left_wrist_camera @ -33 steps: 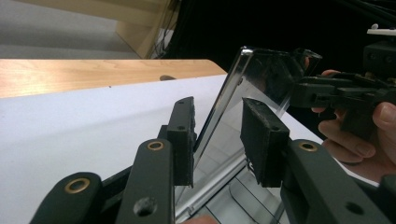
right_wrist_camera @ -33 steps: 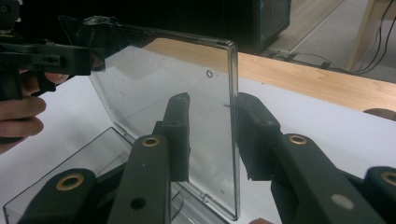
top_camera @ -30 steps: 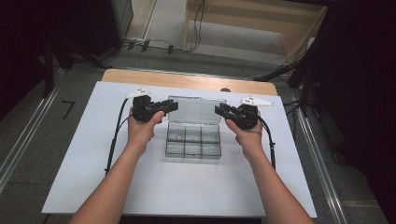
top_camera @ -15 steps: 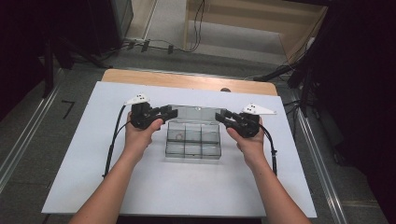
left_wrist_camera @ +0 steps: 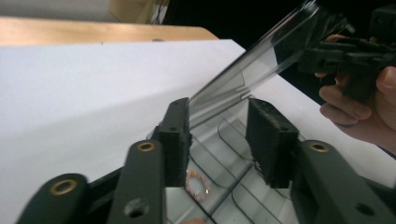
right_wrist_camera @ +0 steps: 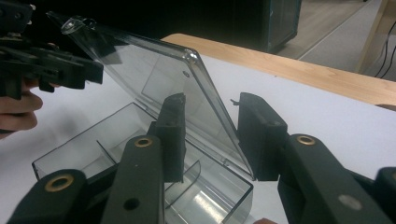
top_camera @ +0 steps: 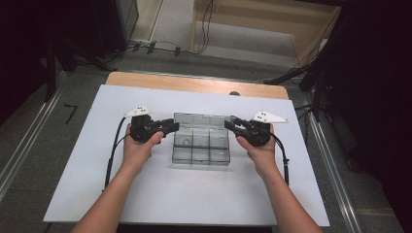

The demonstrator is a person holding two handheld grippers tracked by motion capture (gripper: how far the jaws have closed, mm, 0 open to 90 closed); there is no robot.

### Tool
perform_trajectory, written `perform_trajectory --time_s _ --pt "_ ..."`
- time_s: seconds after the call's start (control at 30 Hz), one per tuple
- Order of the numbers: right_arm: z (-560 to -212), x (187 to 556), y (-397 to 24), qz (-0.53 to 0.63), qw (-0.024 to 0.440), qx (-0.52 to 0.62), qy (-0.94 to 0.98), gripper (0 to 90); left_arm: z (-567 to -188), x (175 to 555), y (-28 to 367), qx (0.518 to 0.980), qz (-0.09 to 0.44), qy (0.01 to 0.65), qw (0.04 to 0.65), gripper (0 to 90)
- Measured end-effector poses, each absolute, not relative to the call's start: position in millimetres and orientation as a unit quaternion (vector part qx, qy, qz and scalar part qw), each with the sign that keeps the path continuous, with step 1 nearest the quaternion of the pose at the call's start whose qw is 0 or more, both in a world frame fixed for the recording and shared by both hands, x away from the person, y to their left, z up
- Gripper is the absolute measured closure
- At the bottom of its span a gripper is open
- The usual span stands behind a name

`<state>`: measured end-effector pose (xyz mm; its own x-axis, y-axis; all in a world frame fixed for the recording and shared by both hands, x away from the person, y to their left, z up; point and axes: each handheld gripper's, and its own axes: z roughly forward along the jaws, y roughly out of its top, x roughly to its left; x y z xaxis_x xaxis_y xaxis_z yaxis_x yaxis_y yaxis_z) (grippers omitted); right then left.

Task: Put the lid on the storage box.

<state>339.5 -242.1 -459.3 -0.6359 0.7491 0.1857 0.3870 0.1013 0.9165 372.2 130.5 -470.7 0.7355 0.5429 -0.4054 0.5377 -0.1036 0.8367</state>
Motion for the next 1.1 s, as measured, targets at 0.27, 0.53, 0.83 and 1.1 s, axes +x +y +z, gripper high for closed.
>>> perform_trajectory --time_s 0.27,0.53,0.83,1.1 --pt "-462 336 -239 0.544 0.169 0.391 0.723 57.9 -480 370 121 0.754 -0.030 0.346 0.558 89.5" --pt "-467 331 -242 0.547 0.166 0.386 0.724 56.2 -483 371 118 0.749 -0.035 0.348 0.563 90.0" --pt "-471 328 -244 0.548 0.157 0.388 0.724 47.8 -480 373 122 0.740 -0.031 0.356 0.570 90.0" --pt "-475 325 -250 0.546 0.144 0.393 0.726 37.6 -481 372 120 0.744 -0.031 0.353 0.566 90.0"
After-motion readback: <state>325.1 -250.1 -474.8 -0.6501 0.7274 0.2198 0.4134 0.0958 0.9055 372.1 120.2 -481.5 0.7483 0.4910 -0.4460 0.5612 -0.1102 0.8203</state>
